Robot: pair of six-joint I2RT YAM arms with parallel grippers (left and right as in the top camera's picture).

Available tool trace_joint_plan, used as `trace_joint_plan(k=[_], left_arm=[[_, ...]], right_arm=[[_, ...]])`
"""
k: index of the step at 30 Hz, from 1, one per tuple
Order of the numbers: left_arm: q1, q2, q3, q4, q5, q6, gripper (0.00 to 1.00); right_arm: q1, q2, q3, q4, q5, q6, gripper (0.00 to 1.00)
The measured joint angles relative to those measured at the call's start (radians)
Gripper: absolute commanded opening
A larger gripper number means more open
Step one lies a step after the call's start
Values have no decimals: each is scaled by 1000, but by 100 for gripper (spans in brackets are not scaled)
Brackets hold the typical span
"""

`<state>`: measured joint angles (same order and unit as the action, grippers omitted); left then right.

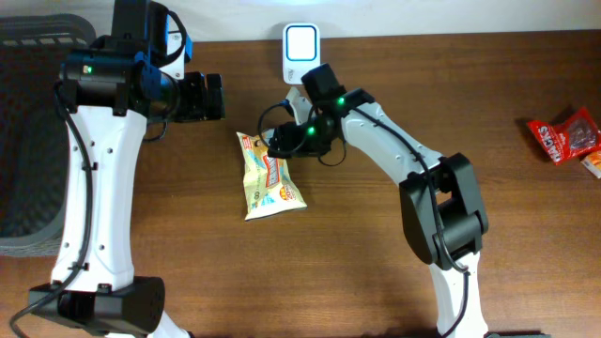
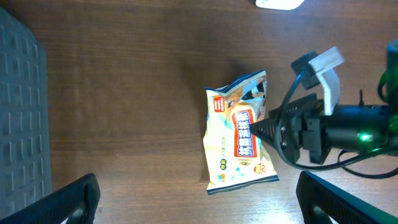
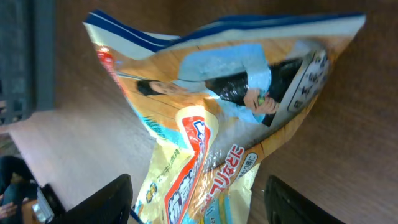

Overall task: Scan the item barcode
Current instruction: 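Grasp the yellow snack bag with the right gripper and lift it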

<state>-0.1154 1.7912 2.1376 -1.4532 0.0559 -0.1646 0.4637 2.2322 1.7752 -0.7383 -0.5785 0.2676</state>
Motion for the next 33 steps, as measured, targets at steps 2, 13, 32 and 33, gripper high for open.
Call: trace_joint_plan(k=[2,13,32,33], left_arm=[[0,0,0,0,0,0,99],[0,0,0,0,0,0,99],[0,0,0,0,0,0,99],[0,0,0,-1,0,0,99]], right_arm=[[23,0,-14,8,34,35,48],[-46,-44,-37,-336,479,117,37],[-141,-74,-134,20,497,35,4],[-141,-73,-196,165,494,34,4]])
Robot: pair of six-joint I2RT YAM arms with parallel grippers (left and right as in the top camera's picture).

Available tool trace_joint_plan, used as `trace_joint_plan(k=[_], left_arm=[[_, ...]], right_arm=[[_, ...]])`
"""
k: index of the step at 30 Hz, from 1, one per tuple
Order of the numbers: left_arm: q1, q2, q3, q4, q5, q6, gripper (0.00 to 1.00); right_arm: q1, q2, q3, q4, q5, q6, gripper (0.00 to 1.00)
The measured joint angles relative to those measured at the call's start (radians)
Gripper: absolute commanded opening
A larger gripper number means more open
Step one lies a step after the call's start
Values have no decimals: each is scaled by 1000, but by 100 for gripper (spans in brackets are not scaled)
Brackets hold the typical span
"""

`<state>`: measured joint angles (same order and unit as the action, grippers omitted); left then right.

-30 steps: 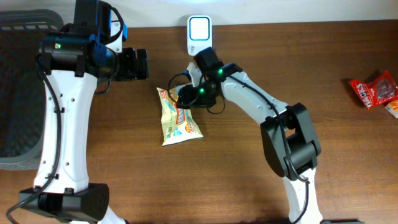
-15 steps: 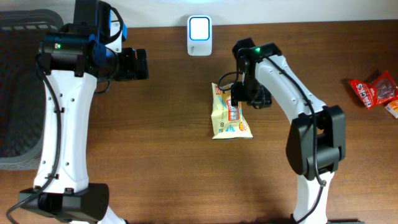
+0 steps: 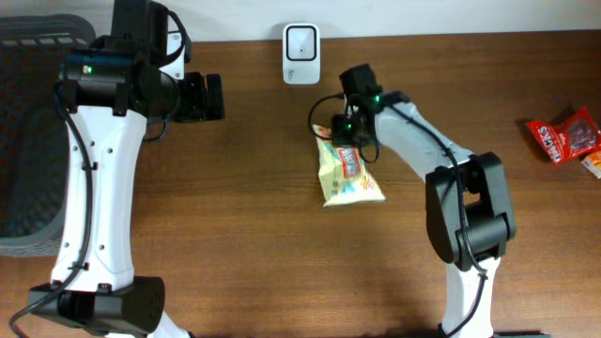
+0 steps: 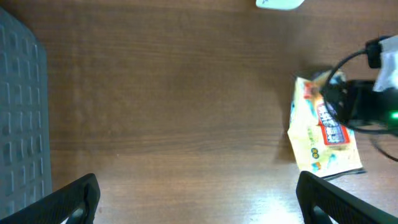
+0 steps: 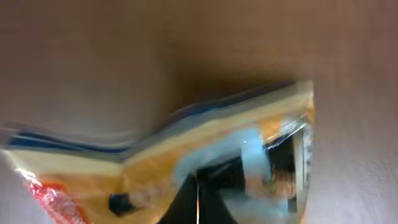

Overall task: Scan the item barcode
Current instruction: 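Grasp the yellow snack bag with the right gripper and lift it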

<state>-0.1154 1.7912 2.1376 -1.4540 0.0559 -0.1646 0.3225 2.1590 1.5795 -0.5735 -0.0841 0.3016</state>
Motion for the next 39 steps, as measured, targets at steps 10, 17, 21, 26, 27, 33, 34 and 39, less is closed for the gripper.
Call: trace_joint_plan(k=[10,17,21,26,27,33,34,39], left_arm=[[0,0,0,1,0,0,99],[0,0,0,2,0,0,99],[0,0,0,2,0,0,99],[0,0,0,3,0,0,99],[0,0,0,2,0,0,99],[0,0,0,1,0,0,99],[0,0,0,1,0,0,99],[0,0,0,1,0,0,99]], right_arm=[[-16,-94,221,-652,-29,0,5],[74,-94,-123,-399,-87,18,4],[76,-108,-149,-453,-95,58,4],[45,-88,219,-709,-13,23,4],[45,-90,273,-697,10,19,4],[45,-79,140,-499,57,47,4],[45,-70,72,-444,59,66,4],[34,-71,-45,-386,159,93,4]])
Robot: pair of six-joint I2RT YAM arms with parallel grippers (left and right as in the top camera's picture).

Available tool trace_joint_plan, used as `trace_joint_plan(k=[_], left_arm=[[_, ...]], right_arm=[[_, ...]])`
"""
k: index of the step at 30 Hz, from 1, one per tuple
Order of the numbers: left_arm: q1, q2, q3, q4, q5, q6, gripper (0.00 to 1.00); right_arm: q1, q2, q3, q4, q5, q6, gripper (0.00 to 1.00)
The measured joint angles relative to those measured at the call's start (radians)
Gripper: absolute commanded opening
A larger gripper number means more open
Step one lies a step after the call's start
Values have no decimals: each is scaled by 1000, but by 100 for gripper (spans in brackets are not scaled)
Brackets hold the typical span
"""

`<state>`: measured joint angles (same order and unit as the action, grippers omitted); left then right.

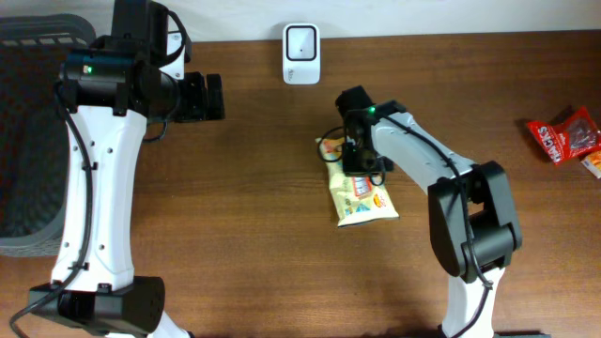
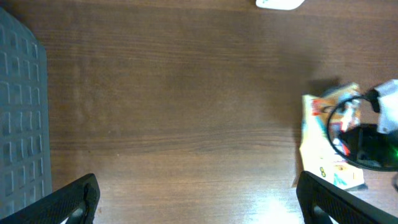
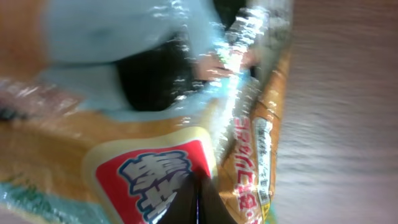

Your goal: Scan the item barcode

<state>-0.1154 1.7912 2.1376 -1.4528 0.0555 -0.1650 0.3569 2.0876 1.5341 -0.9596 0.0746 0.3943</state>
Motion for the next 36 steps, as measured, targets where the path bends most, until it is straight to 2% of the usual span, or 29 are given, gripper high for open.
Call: trace_joint_plan(k=[3,4,5,7,9,13,17,21,23,26,28,29,32,36], left_arm=[[0,0,0,1,0,0,99],[0,0,0,0,0,0,99],[0,0,0,0,0,0,99],[0,0,0,0,0,0,99],[0,0,0,0,0,0,99],[0,0,0,-1,0,0,99],[0,0,0,0,0,0,99],[0,0,0,0,0,0,99],[0,0,0,0,0,0,99],[0,0,0,-1,0,0,99],[0,0,0,0,0,0,99],[0,0,0,0,0,0,99],[0,0,0,0,0,0,99],[0,0,0,0,0,0,99]], right_arm=[[-74,26,211,-280,52,-7,11],[-98,22,331,-337,36,-30,32],[-107,15,400,-385,-6,-60,59],[-93,0,439,-448,-122,-141,70],[-56,1,377,-439,-166,-175,77],[4,7,185,-350,-170,-142,76],[13,9,3,-367,-148,-88,73],[0,10,-62,-364,89,-7,74],[-75,10,-63,-289,238,48,74],[-233,11,-5,-282,277,70,74],[-299,10,94,-300,141,-1,74],[-302,10,142,-296,-19,-66,73],[-278,10,156,-313,-306,-200,74],[-154,10,156,-309,-439,-278,72]])
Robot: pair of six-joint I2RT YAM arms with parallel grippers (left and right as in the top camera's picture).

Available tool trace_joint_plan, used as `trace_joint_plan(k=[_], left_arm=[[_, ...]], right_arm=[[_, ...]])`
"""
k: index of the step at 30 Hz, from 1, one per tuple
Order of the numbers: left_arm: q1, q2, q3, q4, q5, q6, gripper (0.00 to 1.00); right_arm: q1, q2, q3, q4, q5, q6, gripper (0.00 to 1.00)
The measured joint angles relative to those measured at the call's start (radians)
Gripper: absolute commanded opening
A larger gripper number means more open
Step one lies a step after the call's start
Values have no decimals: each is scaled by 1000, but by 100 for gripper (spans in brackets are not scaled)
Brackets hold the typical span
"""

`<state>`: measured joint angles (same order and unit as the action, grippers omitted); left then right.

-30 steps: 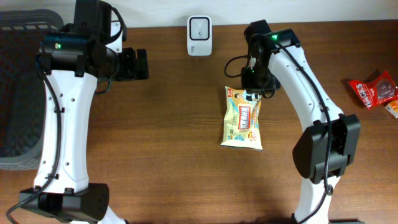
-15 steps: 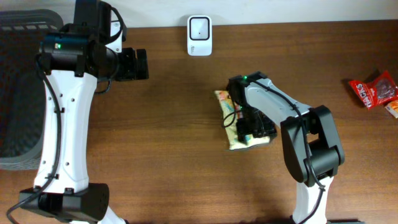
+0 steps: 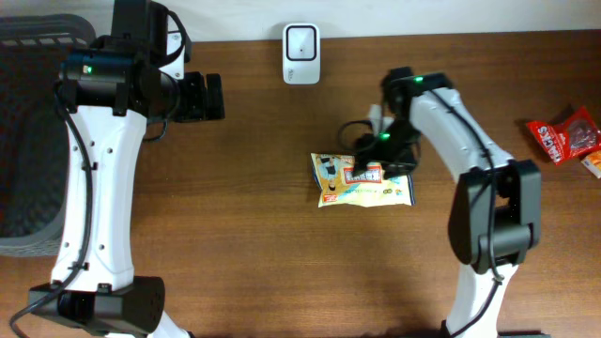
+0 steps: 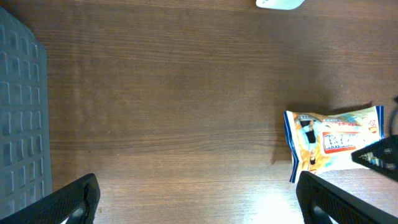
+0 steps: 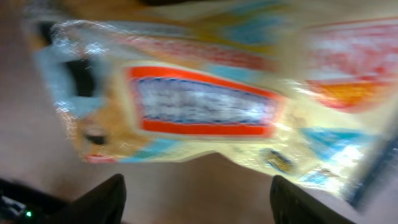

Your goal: Scan the item barcode

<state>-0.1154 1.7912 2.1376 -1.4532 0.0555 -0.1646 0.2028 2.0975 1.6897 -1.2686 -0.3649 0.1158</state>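
The snack packet [image 3: 364,180], yellow with a red and blue label, lies flat on the brown table with its long side running left to right. It also shows at the right edge of the left wrist view [image 4: 329,142] and blurred in the right wrist view [image 5: 205,106]. My right gripper [image 3: 380,158] hangs open just over its upper edge, with nothing between its fingers [image 5: 196,202]. The white scanner [image 3: 300,42] stands at the table's far edge. My left gripper [image 3: 202,97] is open and high above the table [image 4: 199,205], far to the left of the packet.
A grey basket [image 3: 28,141] fills the left end of the table [image 4: 22,124]. A red snack packet [image 3: 563,134] lies at the far right edge. The scanner's lower edge [image 4: 280,3] shows at the top of the left wrist view.
My right gripper was shut on the packet and is now open, so the packet has been let go. The packet has turned from pointing down-right to lying crosswise. The left arm has not moved.
At first my right gripper stood open around the packet left of the table's middle. Then it was shut on the packet, which lay further right, below the scanner. It stayed shut there a moment later. Now the packet lies released and turned.
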Motion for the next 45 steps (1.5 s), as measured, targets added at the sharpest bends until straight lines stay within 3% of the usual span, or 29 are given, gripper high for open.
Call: trace_joint_plan(k=[5,12,16,17,18,19,20,24,27,30,32,34,41,43,44,45], left_arm=[[0,0,0,0,0,0,99],[0,0,0,0,0,0,99],[0,0,0,0,0,0,99],[0,0,0,0,0,0,99],[0,0,0,0,0,0,99],[0,0,0,0,0,0,99],[0,0,0,0,0,0,99],[0,0,0,0,0,0,99],[0,0,0,0,0,0,99],[0,0,0,0,0,0,99],[0,0,0,0,0,0,99],[0,0,0,0,0,0,99],[0,0,0,0,0,0,99],[0,0,0,0,0,0,99],[0,0,0,0,0,0,99],[0,0,0,0,0,0,99]], right_arm=[[141,0,0,85,88,172,66],[407,0,-1,213,431,142,69],[432,16,-14,237,560,222,67],[432,29,-42,271,575,231,62],[432,42,-75,302,586,238,44],[432,53,-94,311,593,246,16],[431,56,-111,317,601,251,4],[414,57,-101,259,603,289,4],[341,59,96,69,517,291,4],[169,34,365,-79,123,111,4],[48,24,426,-135,-107,14,4],[-48,23,428,-182,-175,-34,4],[-447,14,248,-233,61,-95,7],[-508,14,248,-277,89,-94,24],[-525,14,249,-299,103,-95,56],[-532,14,261,-329,117,-98,64]])
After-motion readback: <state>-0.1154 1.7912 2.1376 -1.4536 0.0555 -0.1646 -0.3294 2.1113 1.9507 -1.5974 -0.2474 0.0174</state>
